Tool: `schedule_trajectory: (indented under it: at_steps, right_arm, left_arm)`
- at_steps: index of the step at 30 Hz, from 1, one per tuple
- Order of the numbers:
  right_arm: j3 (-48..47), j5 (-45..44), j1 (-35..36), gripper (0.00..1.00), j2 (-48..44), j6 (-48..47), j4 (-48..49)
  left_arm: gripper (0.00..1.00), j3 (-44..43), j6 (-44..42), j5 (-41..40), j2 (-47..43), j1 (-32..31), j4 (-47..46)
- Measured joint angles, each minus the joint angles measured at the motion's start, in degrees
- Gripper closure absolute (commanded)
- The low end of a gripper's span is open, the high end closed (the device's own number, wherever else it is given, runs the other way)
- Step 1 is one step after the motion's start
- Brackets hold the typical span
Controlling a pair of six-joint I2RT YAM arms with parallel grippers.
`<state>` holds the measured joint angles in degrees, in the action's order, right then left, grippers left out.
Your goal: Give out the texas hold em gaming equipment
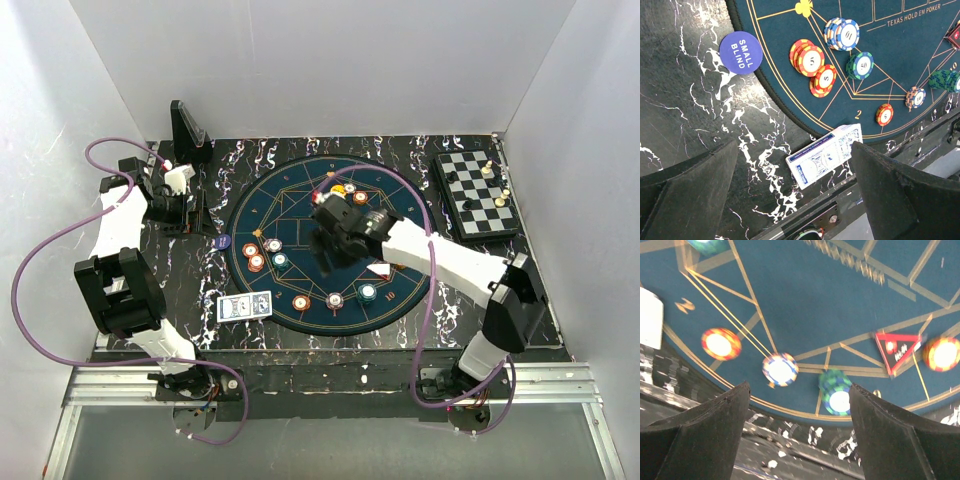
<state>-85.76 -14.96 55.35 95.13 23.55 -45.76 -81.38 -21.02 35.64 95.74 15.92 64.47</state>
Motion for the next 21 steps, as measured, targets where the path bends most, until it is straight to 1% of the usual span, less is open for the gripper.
schedule_trajectory:
  at_steps: [4,7,10,15,21]
  right_arm:
    - [11.9,-0.8,-0.6,0.11,-3.0,3.0,-0.9]
    - [16.3,-1.2,-0.7,0.11,-3.2,4.7,-1.0]
    - [18.2,-1.6,-1.0,0.10,-4.0,5.9,-0.7]
    - [18.3,-1.7,-2.2,0.09,-4.5,6.8,1.0]
    - [21.8,-1.3,-4.0,0.14,-4.5,7.5,3.9]
  left_arm:
    - [0.02,0.0,0.0,0.4,0.0,0.0,0.0]
    - [0.02,0.0,0.0,0.6,0.0,0.0,0.0]
    - [0.02,0.0,0.0,0.8,0.0,0.0,0.0]
    - [0.02,0.0,0.0,0.8,0.0,0.0,0.0]
    - [0.02,0.0,0.0,0.8,0.0,0.0,0.0]
